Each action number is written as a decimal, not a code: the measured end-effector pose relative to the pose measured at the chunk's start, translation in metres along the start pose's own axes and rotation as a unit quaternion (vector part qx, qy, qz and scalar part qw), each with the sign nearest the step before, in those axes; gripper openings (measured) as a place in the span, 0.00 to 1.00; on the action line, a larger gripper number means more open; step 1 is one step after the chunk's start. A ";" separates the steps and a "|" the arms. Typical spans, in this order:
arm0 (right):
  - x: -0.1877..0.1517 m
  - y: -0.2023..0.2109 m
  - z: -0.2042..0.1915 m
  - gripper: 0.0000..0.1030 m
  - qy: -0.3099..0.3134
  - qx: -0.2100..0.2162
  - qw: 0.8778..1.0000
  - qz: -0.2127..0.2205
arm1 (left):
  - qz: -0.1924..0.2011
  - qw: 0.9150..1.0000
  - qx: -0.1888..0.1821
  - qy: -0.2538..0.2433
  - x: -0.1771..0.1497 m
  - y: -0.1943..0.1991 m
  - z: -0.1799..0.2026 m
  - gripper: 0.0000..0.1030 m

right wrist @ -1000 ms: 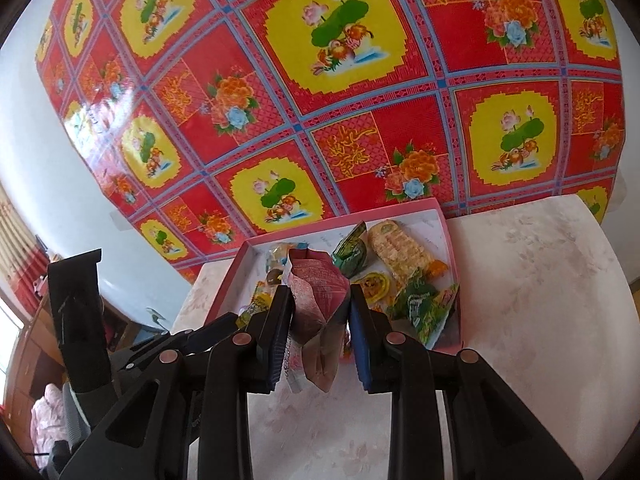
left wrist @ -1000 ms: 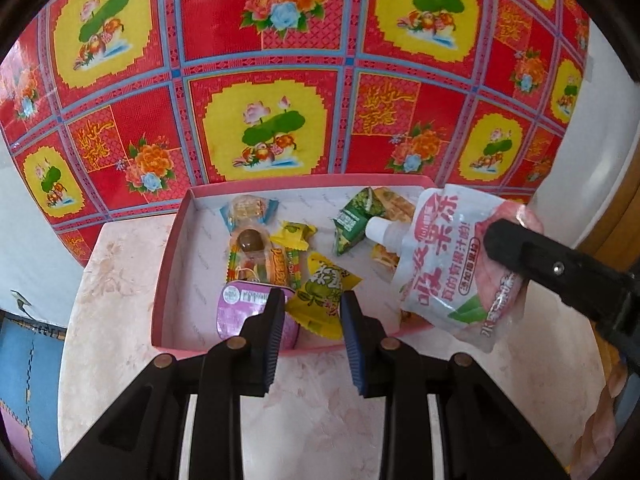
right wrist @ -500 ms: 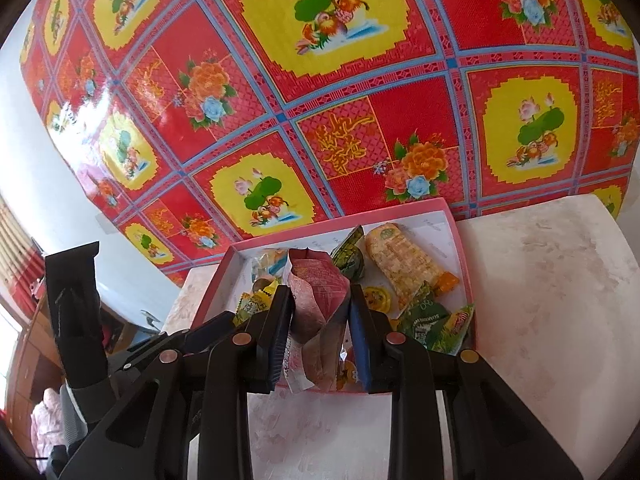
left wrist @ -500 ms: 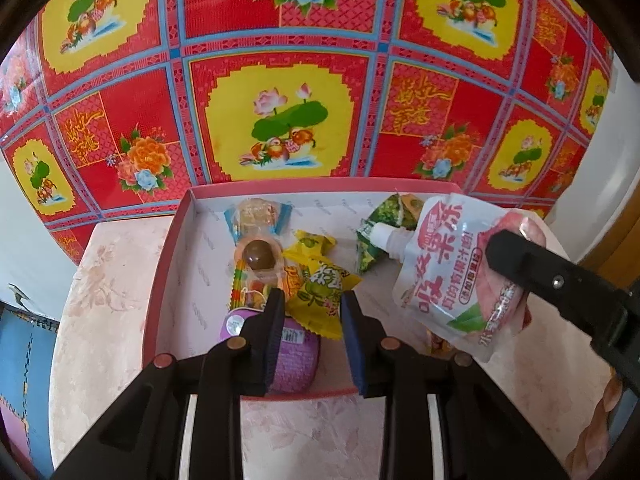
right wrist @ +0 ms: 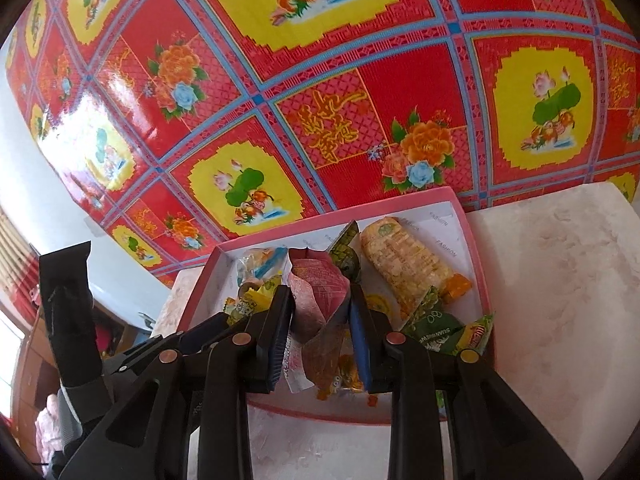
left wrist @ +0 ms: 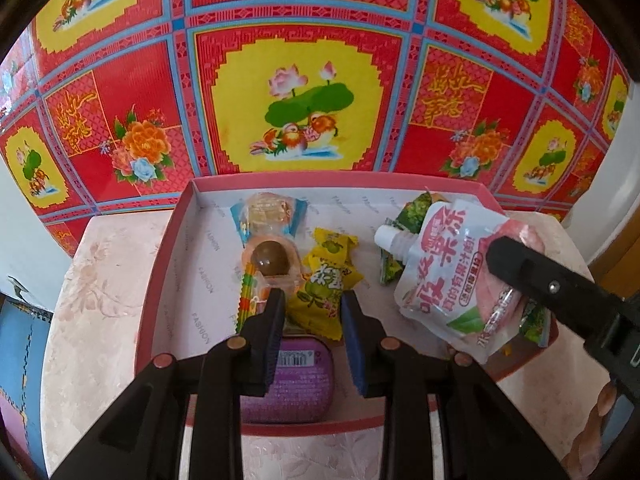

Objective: Organize snacks
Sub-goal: 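Carry the yellow candy into the box with the left tool while the right tool lowers the pouch there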

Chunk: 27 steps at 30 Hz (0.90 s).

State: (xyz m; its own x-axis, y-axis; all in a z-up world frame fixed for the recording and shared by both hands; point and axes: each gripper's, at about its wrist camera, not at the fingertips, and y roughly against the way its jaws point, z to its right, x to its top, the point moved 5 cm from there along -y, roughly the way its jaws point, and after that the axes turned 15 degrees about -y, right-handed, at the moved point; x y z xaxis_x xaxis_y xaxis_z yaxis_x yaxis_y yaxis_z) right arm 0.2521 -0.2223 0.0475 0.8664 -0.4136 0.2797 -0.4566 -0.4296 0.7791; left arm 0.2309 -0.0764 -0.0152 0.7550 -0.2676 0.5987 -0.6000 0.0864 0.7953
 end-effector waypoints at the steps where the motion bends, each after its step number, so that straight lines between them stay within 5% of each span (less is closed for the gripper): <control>1: 0.000 -0.001 0.000 0.29 0.001 0.000 1.000 0.002 | 0.001 1.000 0.001 0.001 0.000 -0.001 0.000 0.29; 27: 0.004 -0.017 0.003 0.29 -0.003 -0.018 1.000 -0.018 | 0.008 1.000 0.005 -0.002 0.010 -0.012 0.002 0.29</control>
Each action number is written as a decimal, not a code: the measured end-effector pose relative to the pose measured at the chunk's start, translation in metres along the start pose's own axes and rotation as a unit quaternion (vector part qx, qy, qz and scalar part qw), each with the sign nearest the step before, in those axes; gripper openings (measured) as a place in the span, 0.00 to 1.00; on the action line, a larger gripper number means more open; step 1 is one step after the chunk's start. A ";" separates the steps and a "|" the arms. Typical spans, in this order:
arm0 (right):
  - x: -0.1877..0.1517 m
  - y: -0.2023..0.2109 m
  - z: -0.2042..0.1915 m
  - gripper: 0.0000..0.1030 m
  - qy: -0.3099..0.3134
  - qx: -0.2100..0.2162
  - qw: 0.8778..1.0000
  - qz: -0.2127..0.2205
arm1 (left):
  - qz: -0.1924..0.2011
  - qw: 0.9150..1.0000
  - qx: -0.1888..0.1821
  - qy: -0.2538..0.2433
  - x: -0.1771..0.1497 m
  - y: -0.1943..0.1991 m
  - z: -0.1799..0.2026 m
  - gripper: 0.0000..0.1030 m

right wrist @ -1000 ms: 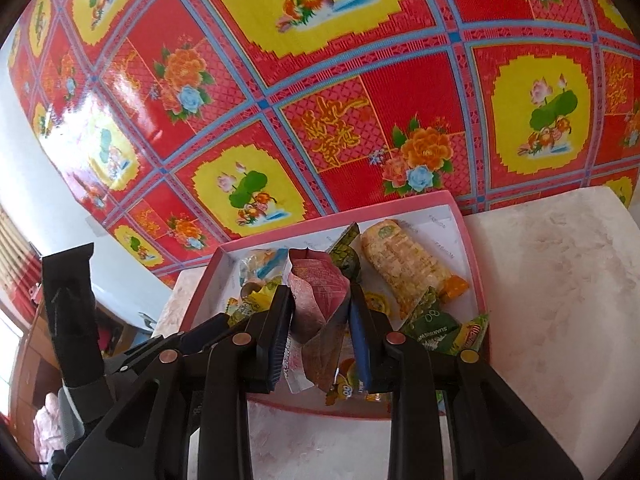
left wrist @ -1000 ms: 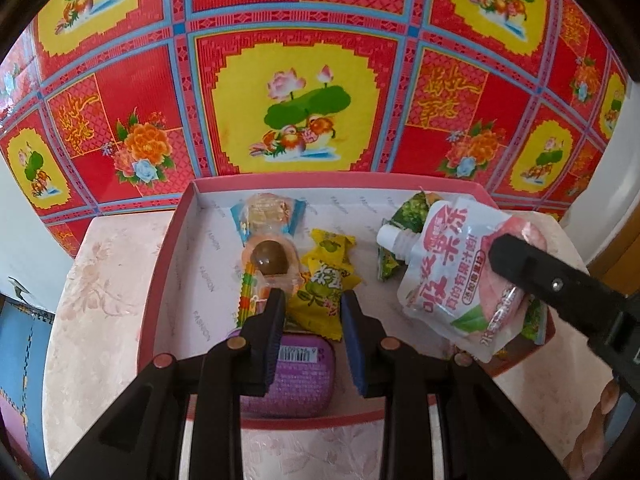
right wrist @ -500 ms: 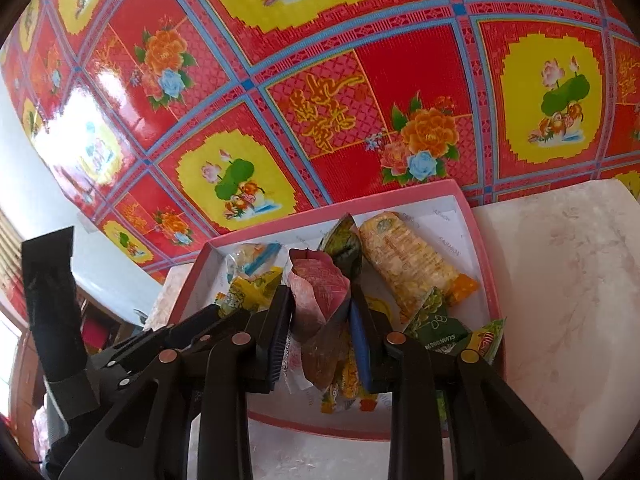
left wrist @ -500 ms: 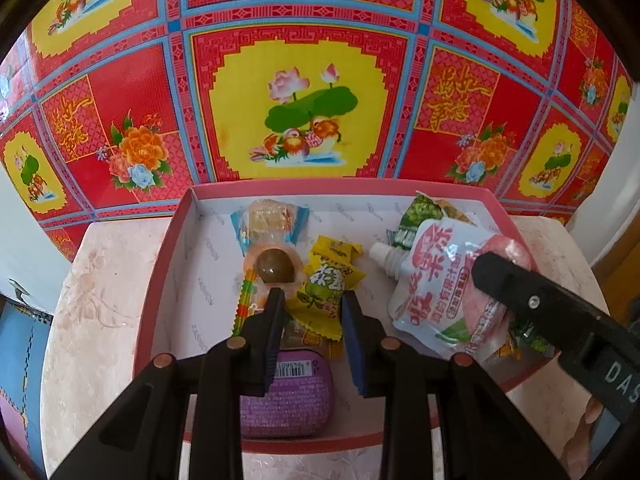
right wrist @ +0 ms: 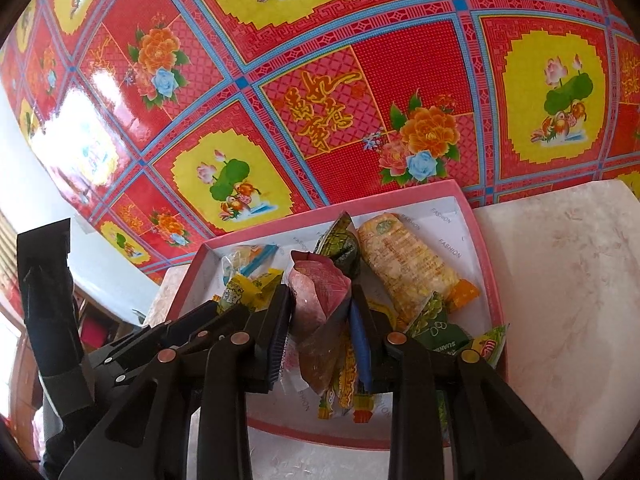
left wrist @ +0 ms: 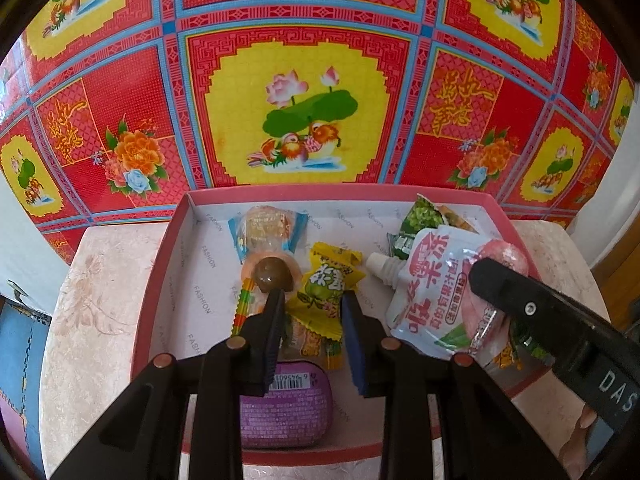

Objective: Organize snacks
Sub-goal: 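Carry the yellow candy into the box with the left tool while the right tool lowers the pouch there, then open both tools to release the candy and pouch in the box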

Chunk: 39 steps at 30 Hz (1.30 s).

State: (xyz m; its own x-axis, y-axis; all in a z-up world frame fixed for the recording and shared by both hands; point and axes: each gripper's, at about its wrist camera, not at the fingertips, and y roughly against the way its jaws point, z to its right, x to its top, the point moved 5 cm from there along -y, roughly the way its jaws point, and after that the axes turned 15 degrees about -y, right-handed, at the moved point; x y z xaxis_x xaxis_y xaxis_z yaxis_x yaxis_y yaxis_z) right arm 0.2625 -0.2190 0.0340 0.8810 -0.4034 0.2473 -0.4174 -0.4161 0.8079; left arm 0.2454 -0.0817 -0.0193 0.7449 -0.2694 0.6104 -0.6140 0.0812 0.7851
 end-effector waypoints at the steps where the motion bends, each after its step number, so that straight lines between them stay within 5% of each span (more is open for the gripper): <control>1: 0.000 0.000 0.000 0.29 0.000 -0.001 1.000 0.000 | 0.000 1.000 0.000 0.000 0.000 0.000 0.000 0.29; 10: 0.000 0.001 0.001 0.31 -0.005 0.000 1.000 0.000 | -0.001 1.000 -0.009 0.015 -0.001 0.003 -0.005 0.29; 21: -0.002 0.015 0.000 0.44 0.001 0.007 1.000 0.019 | 0.003 1.000 -0.013 0.023 -0.004 0.016 -0.010 0.36; 34: -0.011 0.035 -0.001 0.54 0.017 0.001 0.999 0.033 | 0.017 0.999 0.015 0.027 -0.015 0.042 -0.017 0.70; 39: -0.016 0.046 -0.004 0.63 0.024 0.003 0.999 0.040 | 0.027 0.999 0.029 0.027 -0.021 0.053 -0.016 0.74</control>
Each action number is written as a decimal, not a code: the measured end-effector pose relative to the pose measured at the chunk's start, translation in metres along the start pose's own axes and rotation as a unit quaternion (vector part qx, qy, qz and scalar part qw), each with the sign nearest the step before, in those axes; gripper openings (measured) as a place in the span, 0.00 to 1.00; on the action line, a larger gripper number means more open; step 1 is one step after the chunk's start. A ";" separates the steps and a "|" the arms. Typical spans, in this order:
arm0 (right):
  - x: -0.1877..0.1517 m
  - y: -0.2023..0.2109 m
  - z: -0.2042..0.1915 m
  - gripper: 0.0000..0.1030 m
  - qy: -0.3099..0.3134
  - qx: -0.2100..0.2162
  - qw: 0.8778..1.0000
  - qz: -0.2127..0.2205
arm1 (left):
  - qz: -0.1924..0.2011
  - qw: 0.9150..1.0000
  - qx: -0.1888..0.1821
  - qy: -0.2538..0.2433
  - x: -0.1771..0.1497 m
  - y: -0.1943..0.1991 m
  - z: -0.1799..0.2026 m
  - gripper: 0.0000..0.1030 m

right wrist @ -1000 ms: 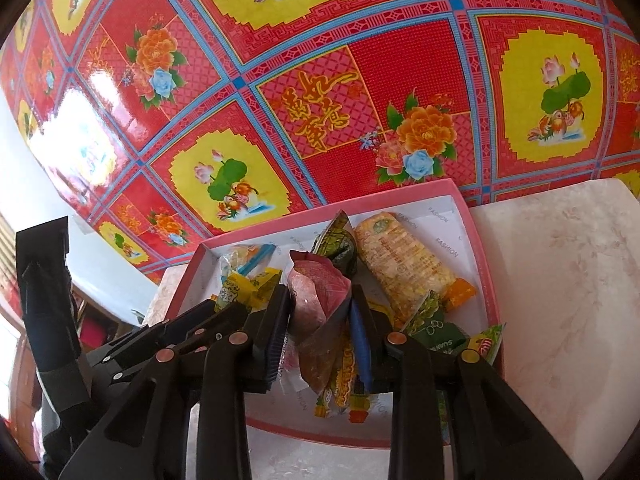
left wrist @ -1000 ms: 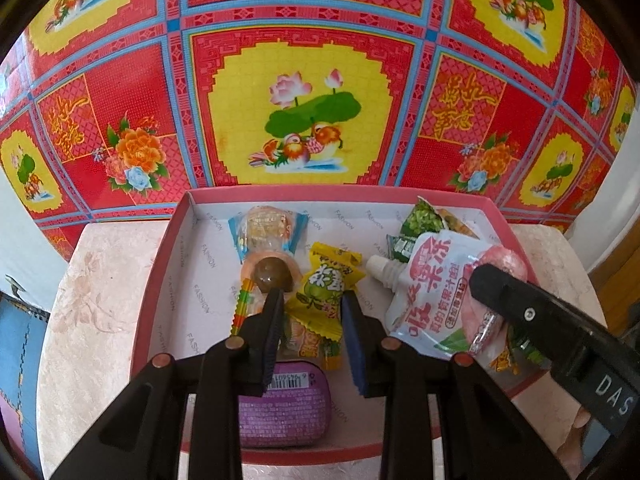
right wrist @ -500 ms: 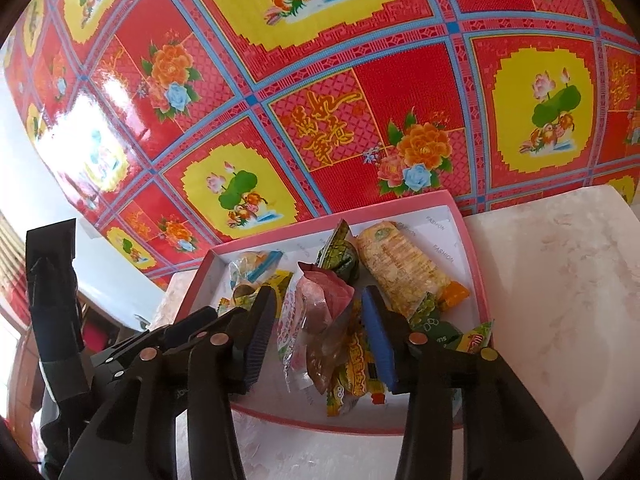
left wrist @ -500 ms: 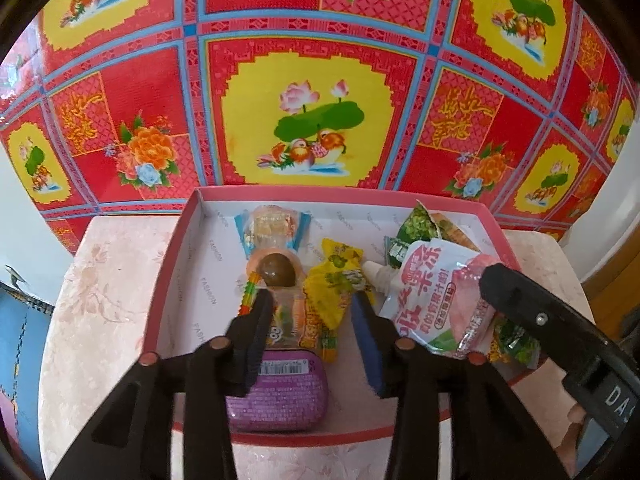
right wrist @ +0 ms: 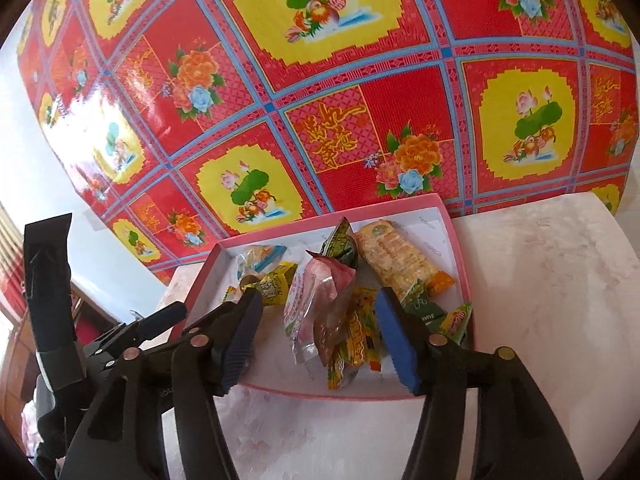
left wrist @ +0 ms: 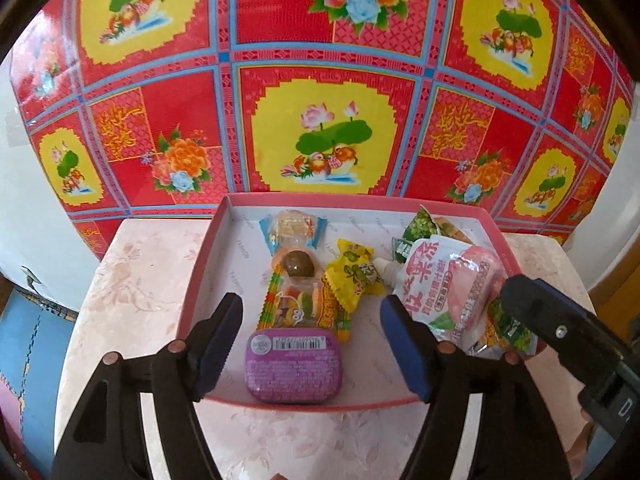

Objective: Organize snacks

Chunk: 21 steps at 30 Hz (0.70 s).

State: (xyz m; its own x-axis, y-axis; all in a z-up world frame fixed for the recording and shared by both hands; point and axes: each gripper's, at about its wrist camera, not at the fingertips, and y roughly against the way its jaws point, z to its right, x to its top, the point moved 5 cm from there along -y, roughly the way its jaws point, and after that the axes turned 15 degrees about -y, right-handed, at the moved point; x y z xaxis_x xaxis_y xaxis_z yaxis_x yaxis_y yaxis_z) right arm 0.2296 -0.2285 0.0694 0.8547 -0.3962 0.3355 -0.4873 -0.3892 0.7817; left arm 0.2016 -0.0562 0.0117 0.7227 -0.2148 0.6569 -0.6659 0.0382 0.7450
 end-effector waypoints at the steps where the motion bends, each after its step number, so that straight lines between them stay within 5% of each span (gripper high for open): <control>1: -0.001 0.002 -0.001 0.64 0.001 0.000 1.000 0.000 | 0.001 1.000 0.000 0.001 -0.001 0.002 0.000 0.76; 12: -0.020 0.024 -0.007 0.84 0.022 -0.021 1.000 0.007 | 0.002 1.000 0.004 0.009 -0.014 0.025 0.002 0.86; 21: -0.045 0.031 0.002 0.86 0.029 -0.051 0.998 -0.008 | -0.015 1.000 0.005 0.008 -0.040 0.036 0.006 0.86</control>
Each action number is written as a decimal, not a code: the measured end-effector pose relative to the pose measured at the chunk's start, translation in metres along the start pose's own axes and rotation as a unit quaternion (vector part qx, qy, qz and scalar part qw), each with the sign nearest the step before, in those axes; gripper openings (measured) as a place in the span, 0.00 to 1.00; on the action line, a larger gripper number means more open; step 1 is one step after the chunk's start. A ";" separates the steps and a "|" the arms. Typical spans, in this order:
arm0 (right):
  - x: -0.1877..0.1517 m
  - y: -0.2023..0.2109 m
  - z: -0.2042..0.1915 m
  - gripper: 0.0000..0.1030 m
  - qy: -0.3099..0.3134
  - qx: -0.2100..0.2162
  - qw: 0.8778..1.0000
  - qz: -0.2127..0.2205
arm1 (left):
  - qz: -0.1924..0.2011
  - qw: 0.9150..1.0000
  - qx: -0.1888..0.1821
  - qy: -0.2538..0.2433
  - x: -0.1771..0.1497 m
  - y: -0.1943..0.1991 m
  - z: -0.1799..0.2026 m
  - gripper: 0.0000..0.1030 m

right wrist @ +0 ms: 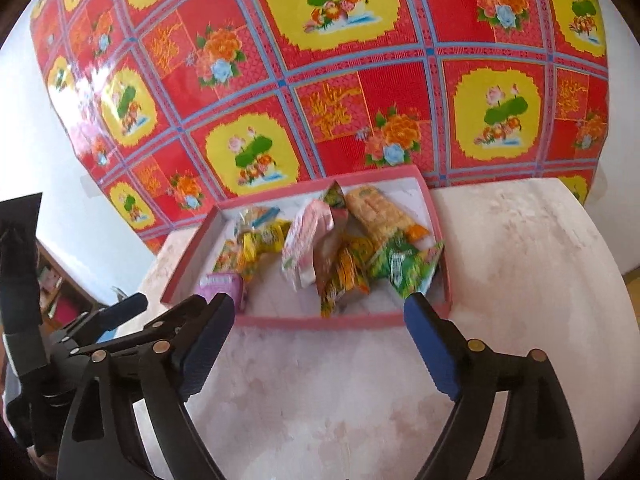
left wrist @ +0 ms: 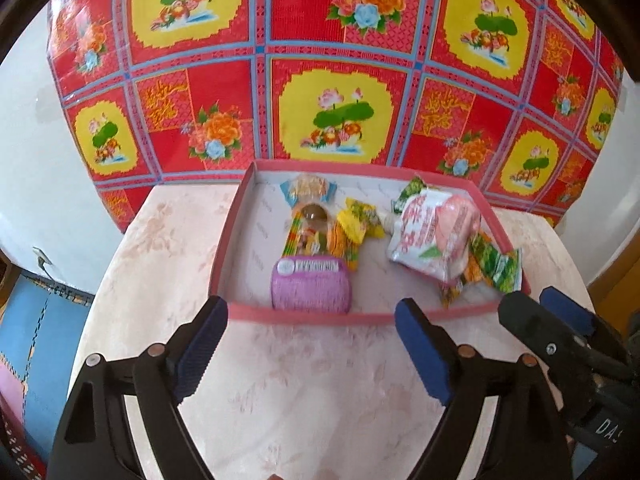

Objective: Organize snacks

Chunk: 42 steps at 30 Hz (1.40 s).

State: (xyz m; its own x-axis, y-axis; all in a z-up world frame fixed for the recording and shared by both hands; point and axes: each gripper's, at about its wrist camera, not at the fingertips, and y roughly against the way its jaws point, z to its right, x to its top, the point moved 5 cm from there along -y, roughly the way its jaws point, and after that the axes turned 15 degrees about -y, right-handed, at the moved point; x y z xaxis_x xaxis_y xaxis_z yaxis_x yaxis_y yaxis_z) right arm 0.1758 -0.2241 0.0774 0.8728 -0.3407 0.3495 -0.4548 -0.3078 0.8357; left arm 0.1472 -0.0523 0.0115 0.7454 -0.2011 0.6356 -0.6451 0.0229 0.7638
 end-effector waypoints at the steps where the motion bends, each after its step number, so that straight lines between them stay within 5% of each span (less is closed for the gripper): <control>1: -0.003 0.000 0.001 0.86 0.001 -0.003 1.000 -0.002 | -0.003 1.000 0.000 -0.001 -0.004 0.000 0.001 0.86; 21: -0.023 -0.036 0.038 0.86 -0.020 -0.081 0.996 -0.039 | -0.040 0.999 0.007 -0.023 -0.026 -0.032 0.015 0.86; 42: -0.018 -0.051 0.033 0.86 0.009 -0.126 0.992 -0.020 | -0.040 0.999 0.016 -0.009 -0.024 -0.056 0.008 0.86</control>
State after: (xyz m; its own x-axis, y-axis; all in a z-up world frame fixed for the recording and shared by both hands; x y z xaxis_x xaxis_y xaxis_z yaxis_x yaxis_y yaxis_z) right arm 0.1775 -0.2321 0.0149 0.8933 -0.3162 0.3194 -0.3629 -0.0881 0.9277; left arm 0.1638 -0.0562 -0.0475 0.7919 -0.2177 0.5706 -0.5890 -0.0254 0.8077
